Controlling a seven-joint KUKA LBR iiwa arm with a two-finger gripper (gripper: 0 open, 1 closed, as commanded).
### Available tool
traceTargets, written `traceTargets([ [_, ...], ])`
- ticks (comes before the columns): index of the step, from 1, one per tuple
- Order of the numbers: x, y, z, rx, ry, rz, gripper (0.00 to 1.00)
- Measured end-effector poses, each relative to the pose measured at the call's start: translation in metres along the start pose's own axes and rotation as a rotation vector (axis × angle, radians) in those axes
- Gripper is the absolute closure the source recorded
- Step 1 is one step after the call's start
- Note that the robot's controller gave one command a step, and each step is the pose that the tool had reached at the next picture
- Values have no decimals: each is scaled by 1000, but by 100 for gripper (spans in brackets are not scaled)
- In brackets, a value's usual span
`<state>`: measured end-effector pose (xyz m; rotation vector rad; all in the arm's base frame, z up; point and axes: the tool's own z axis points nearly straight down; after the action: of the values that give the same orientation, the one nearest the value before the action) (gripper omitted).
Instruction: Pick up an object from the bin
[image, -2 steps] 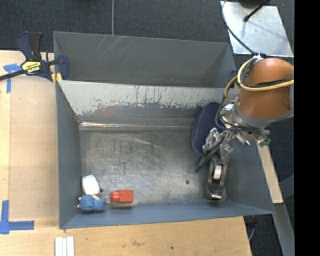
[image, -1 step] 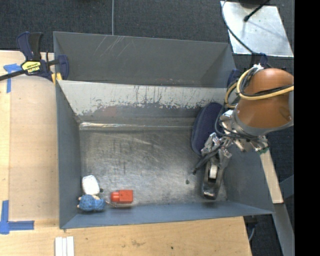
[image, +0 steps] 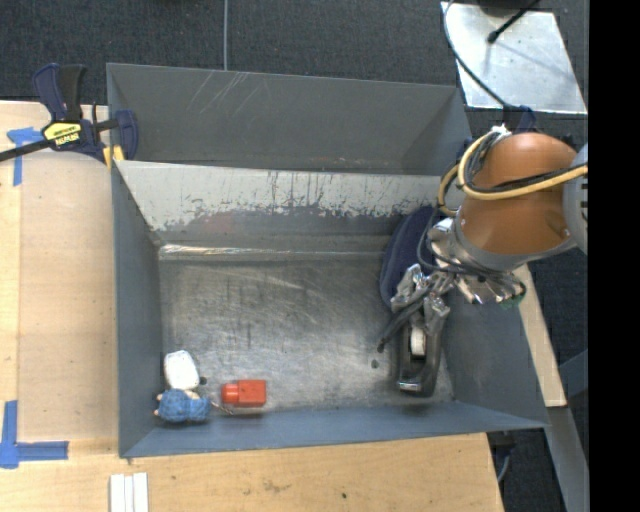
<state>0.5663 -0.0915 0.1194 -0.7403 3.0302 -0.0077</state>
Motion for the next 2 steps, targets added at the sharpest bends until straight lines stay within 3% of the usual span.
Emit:
traceTargets([
  [1,-1,-2,-42,-5,12,36,100],
  [2,-1,5,-25,-11,19,-67,100],
])
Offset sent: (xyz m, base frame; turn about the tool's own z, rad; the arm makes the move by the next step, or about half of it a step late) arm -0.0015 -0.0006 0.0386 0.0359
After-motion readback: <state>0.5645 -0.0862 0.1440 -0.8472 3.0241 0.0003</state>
